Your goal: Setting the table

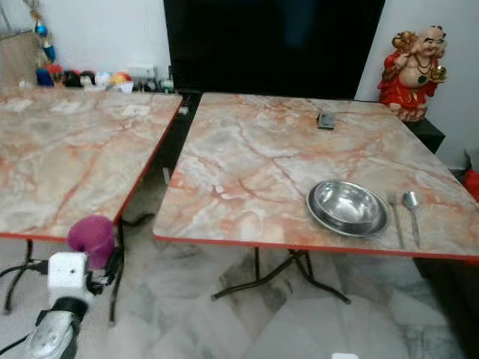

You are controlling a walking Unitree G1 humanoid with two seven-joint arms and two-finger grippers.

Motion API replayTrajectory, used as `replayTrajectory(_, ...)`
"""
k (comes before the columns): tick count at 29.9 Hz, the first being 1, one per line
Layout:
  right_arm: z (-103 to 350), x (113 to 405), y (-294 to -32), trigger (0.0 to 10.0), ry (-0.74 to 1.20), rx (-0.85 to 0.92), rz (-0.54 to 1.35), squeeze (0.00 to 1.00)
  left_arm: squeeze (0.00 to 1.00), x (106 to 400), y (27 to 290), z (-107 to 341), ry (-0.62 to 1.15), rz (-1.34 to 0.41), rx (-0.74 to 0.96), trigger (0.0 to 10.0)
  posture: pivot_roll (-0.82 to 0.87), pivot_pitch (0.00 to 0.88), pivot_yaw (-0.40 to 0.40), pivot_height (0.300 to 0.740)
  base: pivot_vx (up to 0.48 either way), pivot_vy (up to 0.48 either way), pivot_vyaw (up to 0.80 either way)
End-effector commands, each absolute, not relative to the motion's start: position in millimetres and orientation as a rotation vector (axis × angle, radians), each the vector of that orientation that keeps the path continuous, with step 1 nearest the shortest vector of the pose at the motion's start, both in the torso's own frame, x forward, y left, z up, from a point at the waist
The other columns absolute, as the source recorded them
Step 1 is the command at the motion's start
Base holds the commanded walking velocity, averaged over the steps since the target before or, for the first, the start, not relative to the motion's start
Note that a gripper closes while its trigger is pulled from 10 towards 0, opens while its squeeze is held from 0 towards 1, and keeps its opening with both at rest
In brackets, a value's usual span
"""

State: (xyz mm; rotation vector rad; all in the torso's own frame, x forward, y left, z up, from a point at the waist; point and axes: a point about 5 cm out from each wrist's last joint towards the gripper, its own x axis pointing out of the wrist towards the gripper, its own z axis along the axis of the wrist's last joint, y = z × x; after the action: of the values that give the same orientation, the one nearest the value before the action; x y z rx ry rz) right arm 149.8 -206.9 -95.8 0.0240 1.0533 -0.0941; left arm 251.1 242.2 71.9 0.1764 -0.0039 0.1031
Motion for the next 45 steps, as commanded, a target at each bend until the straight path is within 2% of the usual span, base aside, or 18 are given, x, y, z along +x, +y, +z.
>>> replayTrajectory(1,-93.9,149.5,-217.1,10.0,1.044,0.015,-0.123,0.00,0.00,254.2,236.5,75.5,-0.019,0.081,0.175,10.0,0.05,0.000,-0.023,0.740,0.240,-0.398,0.00)
replayTrajectory(19,-94.0,148.6,-217.8,10.0,1.044,0.020,-0.124,0.00,0.00,252.8,237.3,75.6,-0.011,0.046,0.193,10.0,0.04,0.000,-0.021,0.740,0.093,-0.386,0.00)
replayTrajectory(40,-93.9,149.0,-217.7,10.0,1.041,0.020,-0.123,0.00,0.00,257.7,225.2,77.9,-0.013,-0.043,0.153,10.0,0.05,0.000,-0.022,0.740,0.000,0.000,0.00)
replayTrajectory(45,-93.7,149.5,-218.0,10.0,1.041,0.023,-0.129,0.00,0.00,258.9,224.1,79.0,-0.020,-0.046,0.148,10.0,0.05,0.000,-0.025,0.740,0.310,0.000,0.00)
